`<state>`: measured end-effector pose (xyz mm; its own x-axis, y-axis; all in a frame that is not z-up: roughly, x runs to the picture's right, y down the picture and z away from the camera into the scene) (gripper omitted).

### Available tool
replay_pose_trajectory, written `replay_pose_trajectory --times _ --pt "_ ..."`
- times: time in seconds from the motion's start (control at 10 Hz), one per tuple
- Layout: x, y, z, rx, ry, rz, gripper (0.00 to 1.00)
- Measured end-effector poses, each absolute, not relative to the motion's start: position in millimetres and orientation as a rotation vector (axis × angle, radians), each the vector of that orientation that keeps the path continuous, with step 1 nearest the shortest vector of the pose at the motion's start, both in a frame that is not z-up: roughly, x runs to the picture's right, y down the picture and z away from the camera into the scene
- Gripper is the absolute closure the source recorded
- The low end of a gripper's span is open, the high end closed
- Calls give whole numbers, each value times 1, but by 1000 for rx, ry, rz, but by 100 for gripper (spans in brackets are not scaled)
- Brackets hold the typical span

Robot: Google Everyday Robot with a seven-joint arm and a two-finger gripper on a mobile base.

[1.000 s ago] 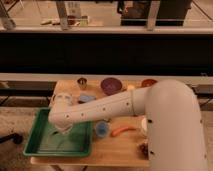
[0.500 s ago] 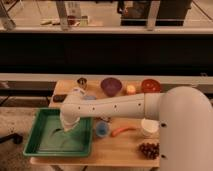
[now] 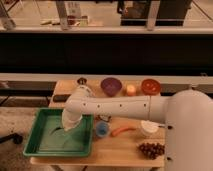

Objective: Place fork in tray

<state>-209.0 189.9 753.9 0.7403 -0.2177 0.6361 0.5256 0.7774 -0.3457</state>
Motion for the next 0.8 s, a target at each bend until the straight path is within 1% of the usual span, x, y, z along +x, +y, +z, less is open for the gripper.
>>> replay_pose_trajectory --times 0.2,0.4,0.5,0.6,0.8 --pt "-209 190 752 -541 -624 -433 62" --pt "-207 191 753 -540 -626 -432 40" --pt "-209 194 754 -540 -632 -439 23" --pt "-208 194 754 -536 -634 -441 20" --pt "-208 195 755 -530 -638 -445 20"
